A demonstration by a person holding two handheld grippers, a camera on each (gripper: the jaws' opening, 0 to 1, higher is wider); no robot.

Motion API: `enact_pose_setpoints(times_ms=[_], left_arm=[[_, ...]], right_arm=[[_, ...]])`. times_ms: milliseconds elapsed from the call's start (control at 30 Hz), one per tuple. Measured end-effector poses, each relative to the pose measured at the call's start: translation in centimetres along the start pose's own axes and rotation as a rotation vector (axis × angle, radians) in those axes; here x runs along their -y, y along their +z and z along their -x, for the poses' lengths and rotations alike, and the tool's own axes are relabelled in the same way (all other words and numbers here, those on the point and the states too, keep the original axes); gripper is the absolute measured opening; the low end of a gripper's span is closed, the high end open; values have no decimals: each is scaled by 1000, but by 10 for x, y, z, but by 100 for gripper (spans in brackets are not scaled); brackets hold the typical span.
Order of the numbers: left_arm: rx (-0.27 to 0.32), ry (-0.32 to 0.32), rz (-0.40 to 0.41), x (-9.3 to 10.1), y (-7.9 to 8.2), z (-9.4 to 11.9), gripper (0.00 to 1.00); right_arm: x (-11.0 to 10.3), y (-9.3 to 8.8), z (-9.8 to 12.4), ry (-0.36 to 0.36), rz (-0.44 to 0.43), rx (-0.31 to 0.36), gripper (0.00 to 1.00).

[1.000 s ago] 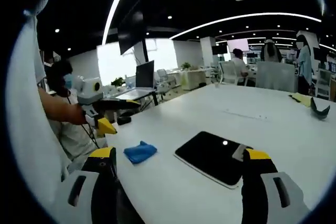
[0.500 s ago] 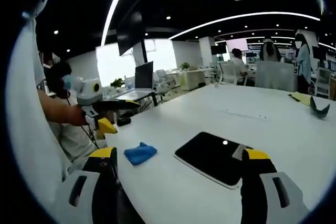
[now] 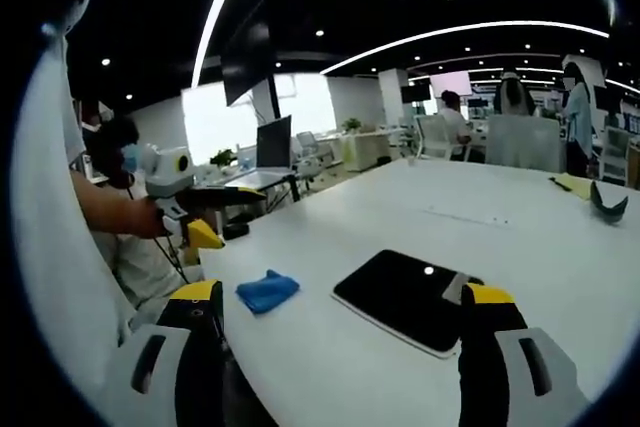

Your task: Wipe the mirror surface with the cleaning cloth until all visible marks leave the cleaned area.

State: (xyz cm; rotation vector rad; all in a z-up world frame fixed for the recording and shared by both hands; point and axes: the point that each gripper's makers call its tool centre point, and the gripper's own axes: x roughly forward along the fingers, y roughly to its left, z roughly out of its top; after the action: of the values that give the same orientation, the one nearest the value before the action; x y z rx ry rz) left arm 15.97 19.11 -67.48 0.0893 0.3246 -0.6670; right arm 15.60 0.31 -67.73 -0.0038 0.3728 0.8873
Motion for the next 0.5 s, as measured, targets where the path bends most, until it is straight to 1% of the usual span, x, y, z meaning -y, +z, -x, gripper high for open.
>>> enact_pose_setpoints(times_ms=[167,500], left_arm=[[0,2,6,-1,0,0,94],[-4,5,4,-2,-1,1,94]], right_arm=[[0,1,-1,1,-2,2,98],[-1,-2,-1,6,-8,-6,99]])
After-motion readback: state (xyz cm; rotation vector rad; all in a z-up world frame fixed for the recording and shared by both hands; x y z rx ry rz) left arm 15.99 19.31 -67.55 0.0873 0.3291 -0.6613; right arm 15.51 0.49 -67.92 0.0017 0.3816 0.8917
